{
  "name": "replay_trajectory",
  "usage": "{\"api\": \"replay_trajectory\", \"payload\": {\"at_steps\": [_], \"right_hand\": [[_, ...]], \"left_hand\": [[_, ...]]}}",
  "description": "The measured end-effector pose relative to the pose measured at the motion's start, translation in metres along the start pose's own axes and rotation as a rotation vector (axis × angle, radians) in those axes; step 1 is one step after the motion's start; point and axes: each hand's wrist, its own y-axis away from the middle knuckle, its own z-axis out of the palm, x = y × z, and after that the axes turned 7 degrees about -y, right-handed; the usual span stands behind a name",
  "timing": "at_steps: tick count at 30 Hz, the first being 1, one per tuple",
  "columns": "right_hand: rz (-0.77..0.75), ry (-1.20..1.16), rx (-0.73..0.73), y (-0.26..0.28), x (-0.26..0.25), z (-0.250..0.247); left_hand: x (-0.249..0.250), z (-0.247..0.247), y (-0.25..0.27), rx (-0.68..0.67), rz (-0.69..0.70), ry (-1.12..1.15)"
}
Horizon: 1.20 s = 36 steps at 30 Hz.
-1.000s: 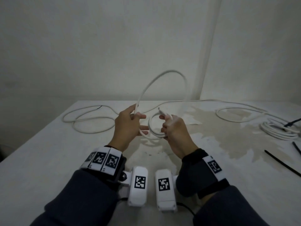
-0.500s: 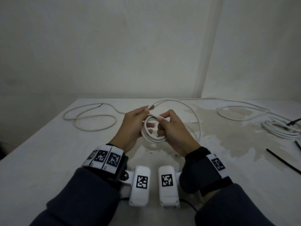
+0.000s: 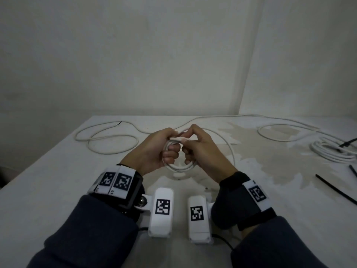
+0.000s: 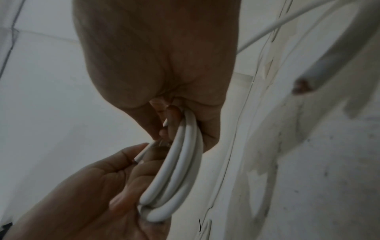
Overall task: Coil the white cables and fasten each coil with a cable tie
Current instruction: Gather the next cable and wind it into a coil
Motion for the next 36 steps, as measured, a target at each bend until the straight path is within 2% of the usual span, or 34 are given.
{"api": "replay_trajectory", "payload": {"at_steps": [7, 10, 17, 22, 25, 27, 31, 36], "right_hand": [[-0.158, 0.141, 0.048, 0.0, 0.001, 0.0], [-0.218, 0.181, 0.119, -0.003, 0.002, -0.002], [-0.296, 0.048, 0.192, 0.0, -0.002, -0.003], [-0.442, 0.24, 0.463, 0.001, -0.004, -0.008], [-0.529, 0.556, 0.561, 0.0, -0.002, -0.012], [-0.536, 0.641, 0.522, -0.001, -0.002, -0.017], [-0.514, 0.404, 0.282, -0.005, -0.006, -0.029], [-0.394, 0.227, 0.191, -0.005, -0.012, -0.027]], "left_hand": [[-0.003, 0.008, 0.0, 0.254, 0.278, -0.162], [-0.003, 0.009, 0.0, 0.261, 0.341, -0.211], [-0.003, 0.01, 0.003, 0.278, 0.471, -0.33], [0.002, 0.008, 0.008, 0.334, 0.587, -0.406], [0.005, 0.007, 0.011, 0.357, 0.65, -0.459], [0.006, 0.004, 0.012, 0.345, 0.674, -0.457], [0.007, 0.0, 0.012, 0.353, 0.698, -0.434], [0.004, 0.006, 0.008, 0.419, 0.707, -0.35]]}}
